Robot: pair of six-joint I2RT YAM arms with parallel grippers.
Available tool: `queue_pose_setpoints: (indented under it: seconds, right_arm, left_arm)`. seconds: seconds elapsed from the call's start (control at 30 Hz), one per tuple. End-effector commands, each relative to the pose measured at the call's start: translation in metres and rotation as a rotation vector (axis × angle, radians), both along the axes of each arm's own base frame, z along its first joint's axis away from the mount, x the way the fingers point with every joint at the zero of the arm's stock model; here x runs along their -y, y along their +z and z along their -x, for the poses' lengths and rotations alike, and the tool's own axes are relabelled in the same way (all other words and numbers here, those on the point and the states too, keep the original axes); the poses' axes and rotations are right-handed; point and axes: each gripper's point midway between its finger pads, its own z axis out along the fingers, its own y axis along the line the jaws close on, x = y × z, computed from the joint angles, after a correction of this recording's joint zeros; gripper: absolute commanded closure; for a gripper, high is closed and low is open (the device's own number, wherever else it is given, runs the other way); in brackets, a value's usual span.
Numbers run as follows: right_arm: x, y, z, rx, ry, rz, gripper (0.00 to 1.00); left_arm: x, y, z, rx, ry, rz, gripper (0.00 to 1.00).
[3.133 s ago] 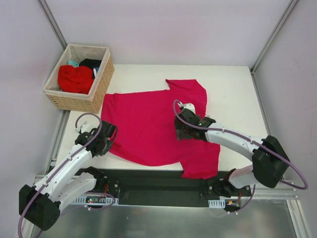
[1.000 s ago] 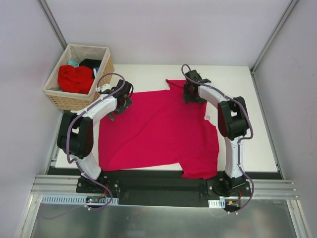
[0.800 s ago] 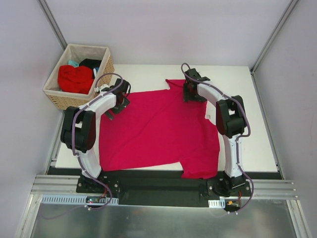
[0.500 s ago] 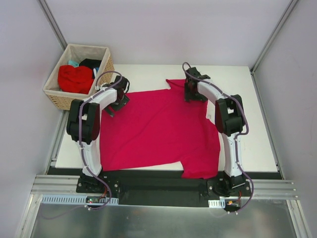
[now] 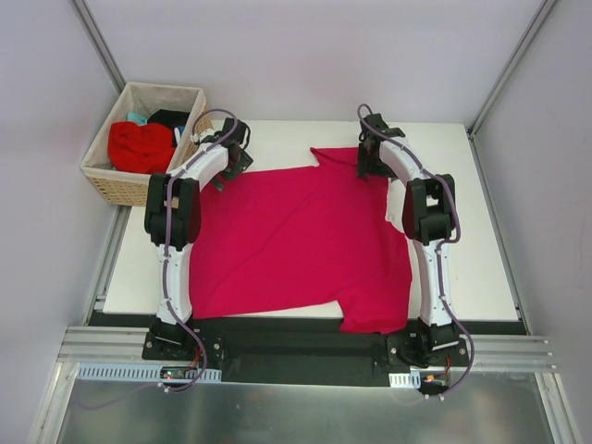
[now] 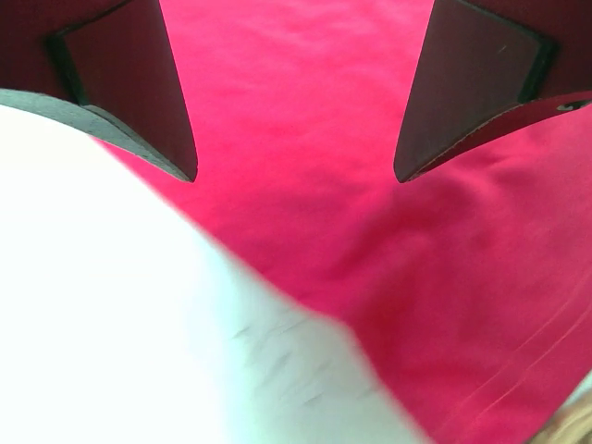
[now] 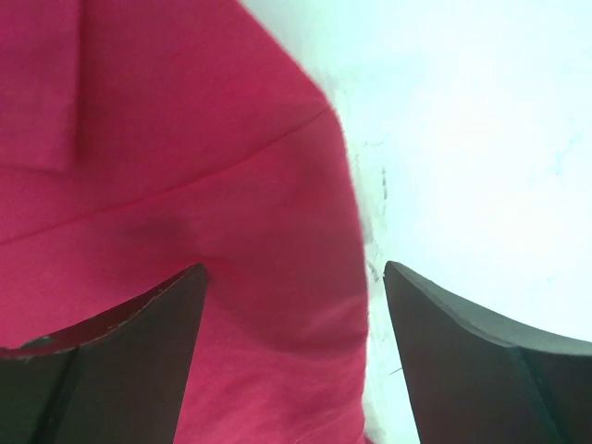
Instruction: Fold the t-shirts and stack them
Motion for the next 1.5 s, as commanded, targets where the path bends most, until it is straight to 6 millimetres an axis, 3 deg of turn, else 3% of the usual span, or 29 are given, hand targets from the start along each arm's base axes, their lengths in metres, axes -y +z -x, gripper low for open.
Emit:
queue_pose_setpoints:
  seconds: [0.0,0.17,0.2,0.27,0.3,0.33,0.53,0.7,0.93,1.2,1.47]
  right_arm:
    - [0.005,0.009,-0.004,-0.007,-0.019,0.004,0.18]
    - [0.001,0.02,-0.004,0.012,-0.011,-0.001,0.18]
    - [-0.003,0.039,-0.004,0.054,-0.002,0.008,0.18]
    - [-0.007,0.046,0.001,0.084,0.024,0.02,0.18]
    - [-0.016,0.051,0.005,0.099,0.046,0.023,0.18]
    - [-0.02,0.07,0.004,0.151,0.051,0.007,0.18]
    - [-0.051,0.082,0.027,0.154,0.126,-0.021,0.18]
    - [-0.07,0.064,0.057,0.112,0.174,-0.018,0.18]
    - [-0.089,0.036,0.085,0.048,0.211,-0.132,0.18]
    - [-0.113,0.035,0.09,0.054,0.275,-0.267,0.18]
    - [-0.099,0.01,0.084,-0.007,0.198,-0.203,0.18]
  left_arm:
    - [-0.001,0.007,-0.019,0.022,-0.022,0.007,0.12]
    - [0.004,0.004,-0.014,0.008,-0.035,0.047,0.12]
    - [0.007,0.015,-0.013,0.025,-0.038,0.062,0.12]
    - [0.01,0.021,-0.006,0.027,-0.047,0.082,0.12]
    - [0.01,0.034,-0.004,0.051,-0.055,0.087,0.12]
    - [0.01,0.038,-0.002,0.059,-0.059,0.089,0.12]
    - [0.019,0.058,0.031,0.064,-0.119,0.113,0.12]
    - [0.03,0.06,0.067,0.028,-0.203,0.124,0.12]
    - [0.024,0.022,0.112,-0.109,-0.324,0.084,0.1]
    - [0.005,0.006,0.12,-0.172,-0.406,0.003,0.01]
    - [-0.001,-0.028,0.107,-0.247,-0.374,-0.007,0.01]
